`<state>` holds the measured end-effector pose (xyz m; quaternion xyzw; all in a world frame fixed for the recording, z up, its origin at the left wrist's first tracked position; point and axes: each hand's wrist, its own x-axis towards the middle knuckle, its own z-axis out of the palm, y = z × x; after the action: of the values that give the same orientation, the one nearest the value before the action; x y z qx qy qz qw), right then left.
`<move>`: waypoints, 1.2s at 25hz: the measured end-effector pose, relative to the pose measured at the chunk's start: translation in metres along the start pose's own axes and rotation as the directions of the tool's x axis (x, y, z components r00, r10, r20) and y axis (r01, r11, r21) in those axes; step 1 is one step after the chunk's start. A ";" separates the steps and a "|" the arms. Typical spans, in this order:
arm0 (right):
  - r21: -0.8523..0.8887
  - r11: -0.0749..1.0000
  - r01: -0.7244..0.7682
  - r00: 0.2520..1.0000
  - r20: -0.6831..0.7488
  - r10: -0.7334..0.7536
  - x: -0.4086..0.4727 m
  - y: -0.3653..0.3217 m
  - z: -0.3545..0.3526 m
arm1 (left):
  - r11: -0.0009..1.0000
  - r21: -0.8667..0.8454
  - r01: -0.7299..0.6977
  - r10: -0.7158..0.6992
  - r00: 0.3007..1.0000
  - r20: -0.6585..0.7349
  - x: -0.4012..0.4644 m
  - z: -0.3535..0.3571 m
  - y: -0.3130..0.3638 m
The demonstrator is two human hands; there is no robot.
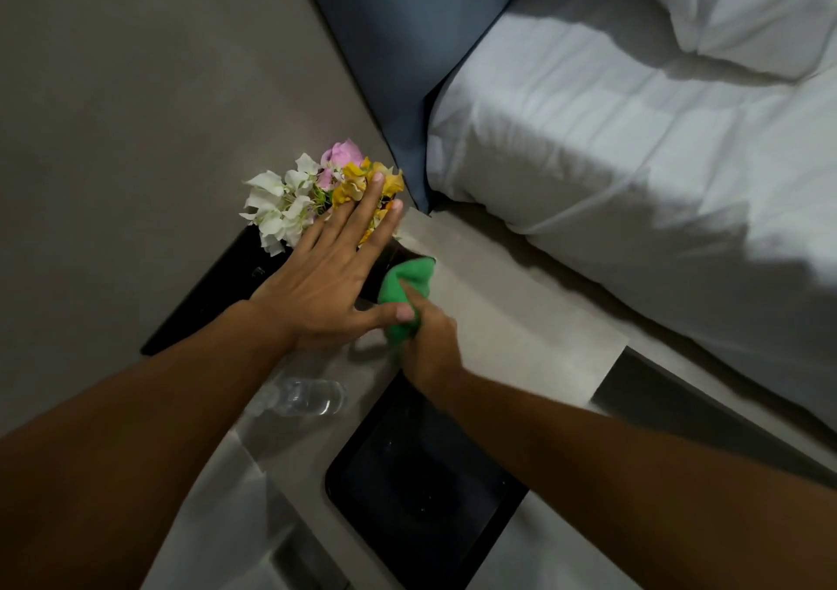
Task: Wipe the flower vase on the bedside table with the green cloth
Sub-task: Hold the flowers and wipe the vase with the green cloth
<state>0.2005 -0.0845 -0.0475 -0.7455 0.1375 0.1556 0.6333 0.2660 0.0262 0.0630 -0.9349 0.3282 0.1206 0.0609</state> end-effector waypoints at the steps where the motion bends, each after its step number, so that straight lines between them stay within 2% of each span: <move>1: -0.003 1.000 0.004 0.999 0.046 -0.004 -0.008 0.005 0.002 | 1.000 -0.009 0.011 -0.011 1.000 -0.002 0.001 0.001 0.001; 2: 0.029 0.999 -0.027 0.997 0.078 0.024 -0.009 0.008 0.006 | 1.000 -0.017 0.024 -0.025 1.000 -0.011 0.001 0.001 0.001; 3: 0.199 0.974 -0.105 0.993 0.071 0.092 -0.002 0.007 0.008 | 0.999 -0.020 0.034 -0.035 0.999 -0.019 0.001 0.000 0.000; 4: 0.358 0.918 -0.169 0.984 0.000 0.180 0.007 0.001 0.006 | 0.999 -0.021 0.037 -0.038 0.999 -0.019 0.000 0.000 0.000; 5: 0.470 0.834 -0.289 0.940 -0.026 0.340 0.016 -0.001 0.004 | 0.999 -0.018 0.037 -0.038 0.999 -0.016 0.000 0.000 0.000; 6: 0.447 0.839 -0.311 0.914 -0.101 0.393 0.025 -0.004 -0.002 | 0.999 -0.016 0.035 -0.035 0.999 -0.017 -0.001 0.000 0.002; 7: 0.402 0.890 -0.218 0.924 -0.207 0.320 0.035 -0.014 -0.012 | 0.999 -0.015 0.037 -0.038 0.999 -0.024 -0.001 0.001 0.003; 8: 0.313 0.941 -0.127 0.956 -0.213 0.200 0.044 -0.021 -0.020 | 0.999 -0.022 0.044 -0.045 0.998 -0.032 -0.001 0.001 0.004; 9: 0.101 0.994 -0.046 0.971 -0.231 0.069 0.051 -0.023 -0.020 | 0.998 -0.037 0.054 -0.056 0.998 -0.036 -0.001 0.002 0.004; 10: -0.018 0.999 -0.030 0.980 -0.195 0.026 0.052 -0.031 -0.018 | 0.997 -0.052 0.065 -0.066 0.997 -0.037 -0.001 0.003 0.004; 11: -0.029 0.999 -0.015 0.987 -0.162 0.010 0.051 -0.033 -0.015 | 0.996 -0.056 0.068 -0.070 0.997 -0.039 -0.001 0.004 0.004; 14: 0.060 0.997 -0.057 0.978 -0.197 0.068 0.034 -0.028 0.001 | 0.998 -0.039 0.047 -0.050 0.997 -0.056 -0.001 0.006 0.003; 16: 0.120 0.982 -0.146 0.976 -0.148 0.163 0.014 -0.014 0.012 | 0.998 -0.037 0.046 -0.048 0.997 -0.061 0.000 0.006 0.002; 18: -0.009 0.996 -0.092 0.995 -0.042 0.092 -0.013 -0.016 0.011 | 0.996 -0.056 0.067 -0.070 0.996 -0.050 -0.001 0.008 0.002; 19: 0.009 0.999 -0.045 0.999 0.015 0.045 -0.022 -0.012 0.012 | 0.996 -0.058 0.072 -0.074 0.996 -0.046 0.000 0.009 0.002; 20: 0.005 1.000 0.005 1.000 0.015 -0.005 -0.023 -0.005 0.015 | 0.996 -0.052 0.071 -0.073 0.996 -0.047 0.000 0.009 0.002; 23: 0.184 0.982 0.051 0.999 -0.002 -0.051 -0.020 -0.001 0.006 | 0.997 -0.027 0.066 -0.067 0.996 -0.063 0.001 0.008 0.002; 25: 0.303 0.953 0.007 1.000 0.004 -0.008 -0.011 0.002 -0.003 | 0.997 -0.016 0.069 -0.070 0.995 -0.068 0.000 0.008 0.003; 28: 0.332 0.943 0.016 1.000 0.000 -0.017 -0.007 0.006 -0.019 | 0.997 0.015 0.072 -0.070 0.995 -0.075 0.000 0.008 0.003; 30: 0.270 0.961 0.054 0.998 0.019 -0.061 -0.011 0.009 -0.032 | 0.994 0.058 0.093 -0.087 0.991 -0.100 -0.002 0.008 0.005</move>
<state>0.1886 -0.1177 -0.0468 -0.6542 0.1272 0.1271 0.7347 0.2598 0.0246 0.0561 -0.9512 0.2917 0.0618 0.0793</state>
